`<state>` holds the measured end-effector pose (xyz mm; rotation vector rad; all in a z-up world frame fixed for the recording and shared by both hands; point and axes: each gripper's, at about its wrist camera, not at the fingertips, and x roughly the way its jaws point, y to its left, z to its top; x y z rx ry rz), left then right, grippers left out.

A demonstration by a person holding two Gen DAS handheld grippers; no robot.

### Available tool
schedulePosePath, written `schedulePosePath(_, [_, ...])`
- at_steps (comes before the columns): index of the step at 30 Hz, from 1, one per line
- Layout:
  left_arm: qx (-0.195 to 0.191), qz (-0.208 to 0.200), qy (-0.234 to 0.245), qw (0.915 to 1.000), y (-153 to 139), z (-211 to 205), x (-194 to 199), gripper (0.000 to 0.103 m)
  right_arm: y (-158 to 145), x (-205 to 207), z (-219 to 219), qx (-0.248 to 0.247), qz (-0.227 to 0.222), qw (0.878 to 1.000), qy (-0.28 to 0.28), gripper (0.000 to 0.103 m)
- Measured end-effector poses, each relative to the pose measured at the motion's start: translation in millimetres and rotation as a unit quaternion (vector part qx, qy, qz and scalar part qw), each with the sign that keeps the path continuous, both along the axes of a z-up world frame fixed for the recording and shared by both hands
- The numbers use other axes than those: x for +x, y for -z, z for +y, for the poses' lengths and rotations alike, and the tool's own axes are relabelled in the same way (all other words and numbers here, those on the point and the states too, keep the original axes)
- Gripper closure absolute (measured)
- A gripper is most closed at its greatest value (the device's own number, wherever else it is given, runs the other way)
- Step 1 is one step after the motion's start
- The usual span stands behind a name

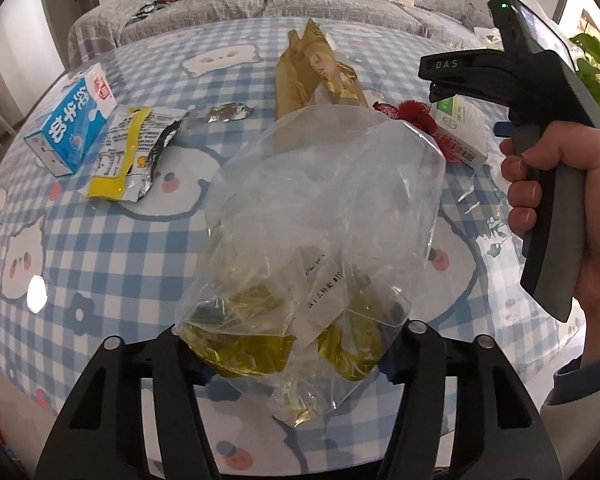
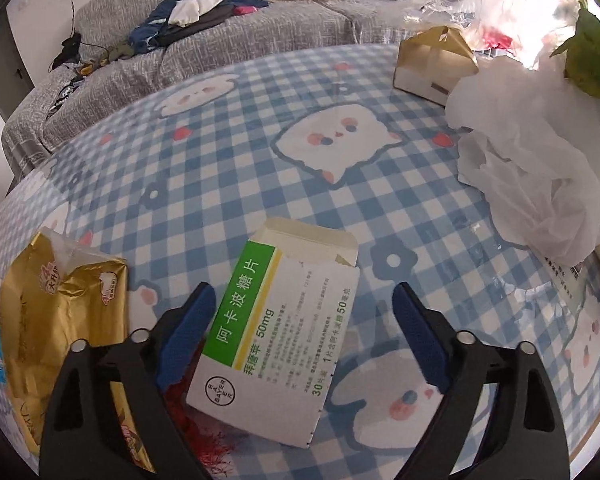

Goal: Collect trash
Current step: 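Grasp the white-green medicine box with the right tool while the left tool grasps the clear bag, then carry the medicine box and clear bag down over the trash bin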

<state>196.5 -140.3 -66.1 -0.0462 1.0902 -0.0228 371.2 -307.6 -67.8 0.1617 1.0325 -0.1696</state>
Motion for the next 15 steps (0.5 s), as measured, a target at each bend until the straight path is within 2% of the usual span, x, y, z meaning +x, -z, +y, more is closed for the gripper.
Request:
schedulePosePath(1, [-0.001, 0.000, 0.001, 1.0000, -0.1, -0.9, -2.0, 0.052, 1.2, 1.4, -0.7, 0.003, 0.001, 1.000, -0.001, 0.023])
schedulePosePath(3, [-0.002, -0.002, 0.003, 1.0000, -1.3, -2.3, -0.9, 0.057, 2.7, 2.7, -2.6, 0.003, 0.005, 1.000, 0.003, 0.037])
schedulePosePath(5, [-0.004, -0.004, 0.004, 1.0000, -2.2, -1.6, 0.1, 0.062, 4.1, 3.9, -3.8, 0.003, 0.009, 1.000, 0.003, 0.044])
schedulePosePath(9, [-0.001, -0.009, 0.007, 0.9999, -4.9, -2.6, -2.2, 0.069, 2.8, 3.3, -6.2, 0.003, -0.002, 1.000, 0.000, 0.044])
schedulePosePath(15, [-0.003, -0.011, 0.006, 0.9999, -8.7, -1.4, -4.0, 0.072, -3.0, 0.1, -9.6, 0.000, -0.009, 1.000, -0.001, 0.044])
